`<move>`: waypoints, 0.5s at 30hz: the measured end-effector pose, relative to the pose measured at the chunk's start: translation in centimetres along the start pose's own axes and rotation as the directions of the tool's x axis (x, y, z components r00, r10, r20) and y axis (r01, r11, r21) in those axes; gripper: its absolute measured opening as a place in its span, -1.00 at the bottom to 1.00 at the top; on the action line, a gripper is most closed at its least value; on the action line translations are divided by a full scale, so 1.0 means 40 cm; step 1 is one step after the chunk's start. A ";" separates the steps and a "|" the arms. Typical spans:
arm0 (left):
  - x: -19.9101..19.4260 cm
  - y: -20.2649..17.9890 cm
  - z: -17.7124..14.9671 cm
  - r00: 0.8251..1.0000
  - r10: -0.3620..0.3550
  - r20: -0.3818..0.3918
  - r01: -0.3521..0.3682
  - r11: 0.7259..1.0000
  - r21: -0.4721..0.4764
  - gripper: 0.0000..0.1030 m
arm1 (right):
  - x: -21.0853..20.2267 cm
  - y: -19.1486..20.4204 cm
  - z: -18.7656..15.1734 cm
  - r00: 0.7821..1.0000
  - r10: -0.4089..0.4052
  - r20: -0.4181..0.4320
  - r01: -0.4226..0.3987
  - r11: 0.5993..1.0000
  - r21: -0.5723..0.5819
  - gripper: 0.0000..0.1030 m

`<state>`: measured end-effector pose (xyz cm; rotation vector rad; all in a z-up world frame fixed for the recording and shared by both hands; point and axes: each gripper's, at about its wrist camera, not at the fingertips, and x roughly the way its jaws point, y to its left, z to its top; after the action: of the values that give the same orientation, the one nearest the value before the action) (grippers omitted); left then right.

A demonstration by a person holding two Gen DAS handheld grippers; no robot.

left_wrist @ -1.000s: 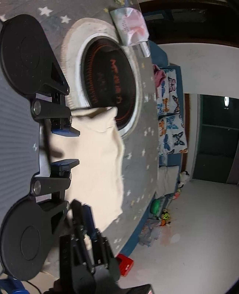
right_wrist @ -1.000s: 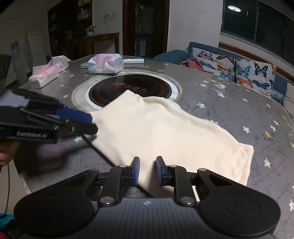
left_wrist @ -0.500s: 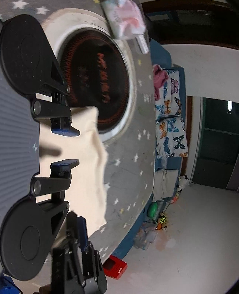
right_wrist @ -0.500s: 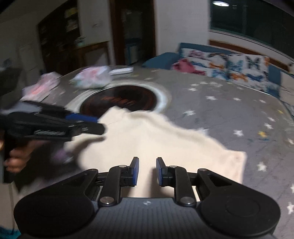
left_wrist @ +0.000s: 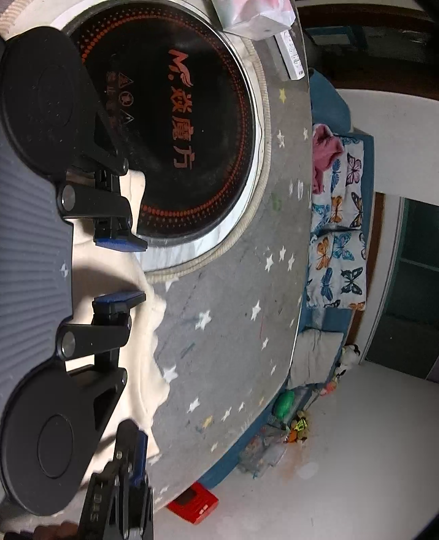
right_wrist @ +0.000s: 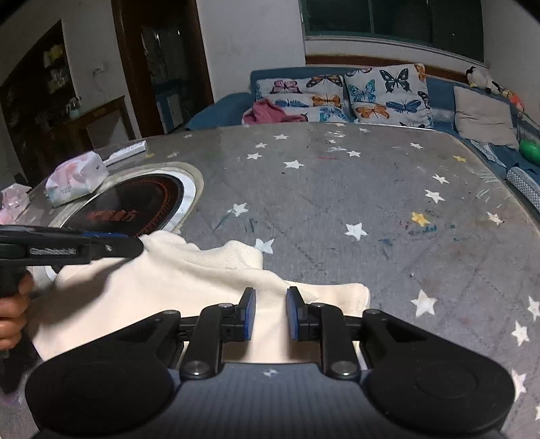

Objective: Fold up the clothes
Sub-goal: 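Smooth the folded sweatshirt with both tools, fingers open, then grasp the sweatshirt edge with the left tool while the right tool grasps beside it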

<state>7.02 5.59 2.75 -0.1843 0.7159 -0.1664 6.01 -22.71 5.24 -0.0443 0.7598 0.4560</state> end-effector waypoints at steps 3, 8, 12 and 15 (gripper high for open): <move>-0.011 0.000 0.000 1.000 0.006 0.004 -0.006 1.000 0.001 -0.47 | -0.005 0.009 0.004 1.000 -0.013 0.000 0.013 1.000 -0.021 -0.63; -0.047 -0.010 -0.005 1.000 0.019 0.020 -0.020 1.000 0.022 -0.44 | -0.042 0.059 0.007 1.000 -0.007 0.020 0.009 0.997 -0.080 -0.54; -0.085 -0.007 -0.008 0.999 0.034 0.031 -0.035 0.999 0.016 -0.15 | -0.067 0.106 -0.004 0.999 0.028 0.021 -0.025 0.991 -0.129 -0.29; -0.111 -0.005 -0.014 0.998 0.051 0.038 -0.052 0.998 0.021 -0.01 | -0.080 0.147 -0.016 0.998 0.055 0.013 -0.052 0.984 -0.170 -0.15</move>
<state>3.33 6.28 5.21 -0.1471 0.6805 -0.1213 1.15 -18.77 7.63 -0.1792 0.7045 0.5712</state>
